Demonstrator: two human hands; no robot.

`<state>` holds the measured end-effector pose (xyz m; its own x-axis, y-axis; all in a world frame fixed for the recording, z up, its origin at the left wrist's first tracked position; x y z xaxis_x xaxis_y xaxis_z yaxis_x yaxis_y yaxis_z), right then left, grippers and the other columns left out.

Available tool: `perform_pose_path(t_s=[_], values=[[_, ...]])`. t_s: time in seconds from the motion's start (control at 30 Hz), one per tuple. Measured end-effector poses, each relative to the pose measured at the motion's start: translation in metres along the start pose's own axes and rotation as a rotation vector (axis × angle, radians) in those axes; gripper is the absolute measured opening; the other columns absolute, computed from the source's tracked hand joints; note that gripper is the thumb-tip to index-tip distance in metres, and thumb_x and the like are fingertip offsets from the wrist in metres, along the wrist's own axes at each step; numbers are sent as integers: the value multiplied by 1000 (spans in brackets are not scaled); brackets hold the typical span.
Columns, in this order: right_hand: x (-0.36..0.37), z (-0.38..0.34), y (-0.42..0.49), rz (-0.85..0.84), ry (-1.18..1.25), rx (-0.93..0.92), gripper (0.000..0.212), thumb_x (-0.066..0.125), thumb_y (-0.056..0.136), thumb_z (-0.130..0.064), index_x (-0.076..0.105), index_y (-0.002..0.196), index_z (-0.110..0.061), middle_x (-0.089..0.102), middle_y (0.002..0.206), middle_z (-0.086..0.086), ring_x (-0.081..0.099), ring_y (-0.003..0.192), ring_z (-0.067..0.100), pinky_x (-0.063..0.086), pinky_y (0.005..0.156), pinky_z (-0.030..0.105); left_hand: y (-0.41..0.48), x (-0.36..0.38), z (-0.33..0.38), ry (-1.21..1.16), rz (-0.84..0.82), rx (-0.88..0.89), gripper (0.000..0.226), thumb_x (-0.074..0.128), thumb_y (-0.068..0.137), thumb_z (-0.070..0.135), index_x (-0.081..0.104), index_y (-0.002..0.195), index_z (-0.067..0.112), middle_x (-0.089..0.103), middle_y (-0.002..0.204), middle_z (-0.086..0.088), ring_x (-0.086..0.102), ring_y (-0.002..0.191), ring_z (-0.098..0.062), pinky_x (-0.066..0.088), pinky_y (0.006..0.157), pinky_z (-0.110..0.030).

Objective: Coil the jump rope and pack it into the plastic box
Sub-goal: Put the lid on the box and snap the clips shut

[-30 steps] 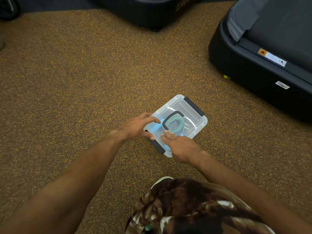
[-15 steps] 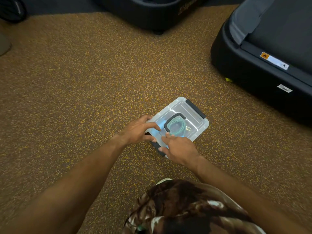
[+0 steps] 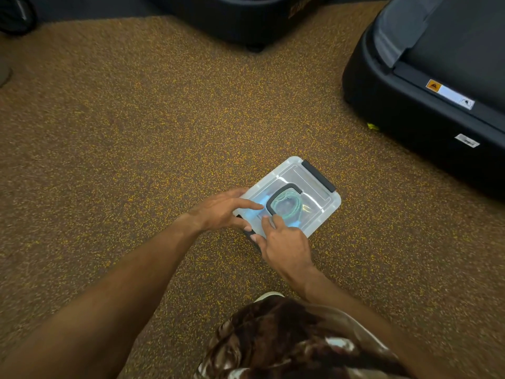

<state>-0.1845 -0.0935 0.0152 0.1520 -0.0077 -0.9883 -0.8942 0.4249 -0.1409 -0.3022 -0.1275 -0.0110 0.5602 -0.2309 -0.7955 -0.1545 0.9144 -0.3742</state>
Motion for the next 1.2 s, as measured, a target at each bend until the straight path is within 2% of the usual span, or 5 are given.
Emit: perform_pose_path(t_s=[0.23, 0.43, 0.67, 0.9, 1.2], values=[[-5, -11, 1, 118, -19, -36, 40, 59, 94, -39, 71, 109, -5, 68, 90, 10, 67, 70, 25, 53, 58, 34, 0, 10, 1, 401, 17, 121, 58, 20, 91, 74, 40, 141, 53, 28, 159, -15, 64, 108, -25, 57, 88, -41], [0, -16, 3, 128, -32, -77, 30, 57, 96, -31, 73, 97, -6, 67, 83, 9, 65, 66, 27, 51, 58, 35, -6, 13, 9, 606, 56, 167, 60, 8, 95, 65, 31, 145, 44, 35, 152, -10, 62, 107, -25, 50, 97, -49], [-8, -4, 4, 66, 48, -27, 38, 54, 95, -49, 71, 107, -18, 69, 99, 2, 68, 85, 26, 50, 73, 38, -10, 3, 16, 535, 102, 193, 46, 30, 87, 72, 58, 113, 47, 53, 135, 3, 42, 136, -24, 15, 116, -64], [3, -1, -1, 24, 109, -55, 40, 52, 95, -48, 69, 113, -16, 66, 115, 4, 62, 100, 26, 51, 78, 40, -15, 2, 47, 660, 68, 405, 27, 56, 95, 42, 63, 120, 34, 62, 135, 4, 47, 134, -21, 24, 119, -44], [9, -3, -9, 170, 100, -114, 29, 45, 100, -33, 68, 106, -16, 67, 103, 4, 61, 81, 24, 50, 70, 38, -14, 21, 43, 700, 34, 396, 27, 43, 99, 24, 50, 125, 23, 51, 142, -10, 43, 138, -29, 29, 115, -53]])
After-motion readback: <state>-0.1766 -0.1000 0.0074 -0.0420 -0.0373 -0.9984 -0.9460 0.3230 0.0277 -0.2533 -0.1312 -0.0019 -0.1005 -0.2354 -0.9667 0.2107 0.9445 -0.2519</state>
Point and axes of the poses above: each hand's wrist, its own y-axis towards the middle knuckle, its own x-axis out of the palm, z = x × y, the point moved 10 cm from there along y, towards the middle knuckle
